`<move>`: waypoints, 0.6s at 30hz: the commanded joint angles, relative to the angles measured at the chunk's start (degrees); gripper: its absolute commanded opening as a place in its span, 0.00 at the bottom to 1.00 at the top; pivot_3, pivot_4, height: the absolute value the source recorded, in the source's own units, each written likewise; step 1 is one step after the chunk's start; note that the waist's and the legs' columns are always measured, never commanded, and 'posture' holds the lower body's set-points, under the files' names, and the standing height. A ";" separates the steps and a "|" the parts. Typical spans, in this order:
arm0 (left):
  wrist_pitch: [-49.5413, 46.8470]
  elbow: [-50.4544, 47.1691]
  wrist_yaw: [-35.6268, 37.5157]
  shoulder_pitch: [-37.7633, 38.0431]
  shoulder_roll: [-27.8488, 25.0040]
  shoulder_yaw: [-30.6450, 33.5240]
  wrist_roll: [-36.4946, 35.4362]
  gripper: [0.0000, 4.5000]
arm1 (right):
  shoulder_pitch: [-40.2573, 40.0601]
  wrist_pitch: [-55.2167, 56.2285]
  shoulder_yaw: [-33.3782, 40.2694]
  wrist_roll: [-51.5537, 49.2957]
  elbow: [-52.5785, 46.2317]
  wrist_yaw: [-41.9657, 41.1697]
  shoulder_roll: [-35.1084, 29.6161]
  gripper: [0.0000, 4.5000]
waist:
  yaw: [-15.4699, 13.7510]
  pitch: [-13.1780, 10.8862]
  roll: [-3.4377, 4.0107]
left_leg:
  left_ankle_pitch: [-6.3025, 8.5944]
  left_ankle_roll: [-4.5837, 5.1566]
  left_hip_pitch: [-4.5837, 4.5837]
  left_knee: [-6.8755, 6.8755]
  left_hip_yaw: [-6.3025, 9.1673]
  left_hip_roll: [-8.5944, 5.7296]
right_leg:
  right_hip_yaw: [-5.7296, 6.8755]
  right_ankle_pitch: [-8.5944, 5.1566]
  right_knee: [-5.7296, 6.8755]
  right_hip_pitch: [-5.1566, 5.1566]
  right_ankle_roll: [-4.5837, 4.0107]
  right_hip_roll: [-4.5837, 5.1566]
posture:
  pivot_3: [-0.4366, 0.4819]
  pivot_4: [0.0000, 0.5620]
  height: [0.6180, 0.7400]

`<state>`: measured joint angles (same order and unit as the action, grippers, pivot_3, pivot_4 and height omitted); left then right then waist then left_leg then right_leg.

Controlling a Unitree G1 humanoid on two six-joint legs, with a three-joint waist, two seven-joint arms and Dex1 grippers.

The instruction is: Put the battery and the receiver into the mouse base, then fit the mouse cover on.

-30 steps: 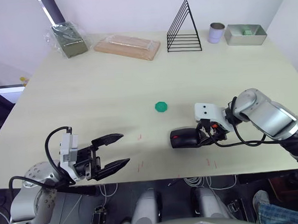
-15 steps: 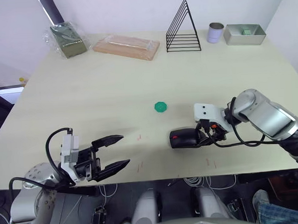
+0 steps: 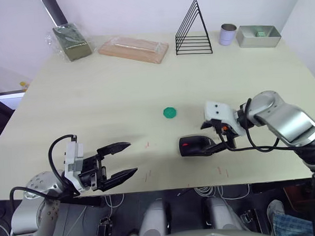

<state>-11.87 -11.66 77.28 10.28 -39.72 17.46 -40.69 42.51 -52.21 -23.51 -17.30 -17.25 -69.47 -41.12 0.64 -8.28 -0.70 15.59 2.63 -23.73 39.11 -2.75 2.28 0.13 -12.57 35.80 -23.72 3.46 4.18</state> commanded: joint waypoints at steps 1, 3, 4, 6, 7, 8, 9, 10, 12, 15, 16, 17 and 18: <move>0.86 -0.53 0.16 -0.15 -0.06 0.69 -0.36 1.00 | 0.26 -3.31 4.52 -4.70 -3.49 2.23 2.19 0.88 | 0.03 0.00 -0.01 | 0.00 0.00 0.01 -0.01 0.01 0.01 | 0.00 0.00 0.00 0.00 0.00 -0.01 | 0.48 0.27 1.00; 0.83 -0.36 0.20 -0.37 -0.08 0.59 -0.31 1.00 | 0.30 -5.94 3.72 -5.60 -4.99 3.77 2.92 0.71 | -0.03 0.00 -0.01 | 0.00 0.00 0.01 -0.01 0.01 0.02 | 0.00 0.00 0.00 -0.01 0.00 0.01 | 0.48 0.27 1.00; 0.82 -0.27 0.21 -0.53 -0.09 0.51 -0.29 1.00 | 0.34 -6.33 3.03 -5.47 -5.26 4.76 3.49 0.63 | -0.01 0.00 -0.01 | 0.00 0.00 0.00 -0.01 0.01 0.01 | 0.01 0.00 0.00 -0.01 0.00 0.02 | 0.48 0.27 1.00; 0.76 -0.18 0.19 -0.86 -0.06 0.29 -0.22 1.00 | 0.48 -5.92 0.89 -3.80 -4.84 7.44 5.08 0.38 | 0.01 0.00 -0.01 | 0.00 0.00 0.00 0.00 0.01 0.00 | 0.01 0.00 0.00 -0.01 0.00 0.05 | 0.48 0.27 1.00; 0.72 -0.13 0.19 -1.03 -0.05 0.20 -0.20 1.00 | 0.63 -6.30 -0.40 -3.05 -4.52 8.62 5.69 0.38 | 0.04 0.00 -0.01 | 0.00 0.00 0.01 0.00 0.01 0.00 | 0.01 0.00 0.00 -0.01 0.00 0.05 | 0.48 0.27 1.00; 0.70 -0.08 0.22 -1.19 -0.05 0.13 -0.17 1.00 | 0.83 -6.59 -1.68 -2.17 -4.05 9.74 6.15 0.38 | 0.05 0.00 0.00 | 0.00 0.00 0.01 0.00 0.01 0.00 | 0.01 0.00 0.00 -0.02 -0.01 0.04 | 0.48 0.27 1.00; 0.65 -0.08 0.23 -1.29 -0.05 0.09 -0.17 1.00 | 1.03 -6.66 -2.93 -1.20 -3.56 10.65 6.34 0.38 | 0.06 0.00 0.00 | 0.00 0.00 0.01 -0.01 0.01 0.00 | 0.01 0.00 0.00 -0.02 -0.01 0.04 | 0.48 0.27 1.00; 0.63 -0.07 0.24 -1.38 -0.06 0.05 -0.15 1.00 | 1.23 -6.42 -4.07 -0.44 -3.26 11.05 6.25 0.38 | 0.06 0.00 0.00 | 0.00 0.00 0.01 -0.01 0.00 0.00 | 0.01 0.00 0.00 -0.02 -0.01 0.04 | 0.48 0.27 1.00; 0.61 0.13 0.35 -1.55 -0.12 0.04 -0.13 1.00 | 1.75 -6.32 -5.27 0.03 -2.82 11.53 6.56 0.38 | 0.04 0.00 0.00 | 0.00 0.00 -0.01 -0.01 0.00 -0.02 | 0.01 0.00 -0.01 -0.02 -0.01 0.05 | 0.48 0.27 1.00; 0.63 0.28 0.36 -1.76 -0.18 -0.08 -0.04 1.00 | 3.22 -7.53 -6.38 -0.57 -2.47 11.88 8.11 0.38 | 0.13 0.00 0.00 | 0.00 0.00 0.00 -0.01 0.00 -0.02 | 0.01 0.00 0.00 -0.02 0.00 0.04 | 0.48 0.27 1.00; 0.66 0.26 0.31 -1.79 -0.16 -0.14 0.00 1.00 | 3.59 -7.83 -6.85 -0.48 -2.22 12.08 8.43 0.38 | 0.16 0.00 0.00 | 0.00 0.00 0.01 -0.01 0.00 -0.02 | 0.01 0.00 0.00 -0.02 0.00 0.03 | 0.48 0.27 1.00; 0.67 0.27 0.26 -1.86 -0.14 -0.22 0.03 1.00 | 3.92 -7.99 -7.36 -0.26 -1.90 12.26 8.62 0.38 | 0.16 0.00 0.00 | 0.00 0.00 0.01 -0.01 0.01 -0.01 | 0.01 0.00 0.00 -0.03 -0.01 0.00 | 0.48 0.27 1.00; 0.68 0.23 0.20 -1.87 -0.09 -0.27 0.06 1.00 | 4.19 -8.10 -7.88 0.00 -1.62 12.42 8.76 0.38 | 0.10 0.00 0.00 | 0.00 0.00 0.01 -0.02 0.02 0.00 | 0.02 0.00 0.00 -0.02 -0.01 0.00 | 0.48 0.27 1.00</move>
<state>-11.86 -10.57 77.32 8.61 -39.72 17.26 -40.60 45.73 -59.97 -31.25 -17.65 -18.68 -57.35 -32.38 0.75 -8.28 -0.69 15.59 2.63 -23.73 39.09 -2.73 2.27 0.15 -12.57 35.81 -23.75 3.45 4.19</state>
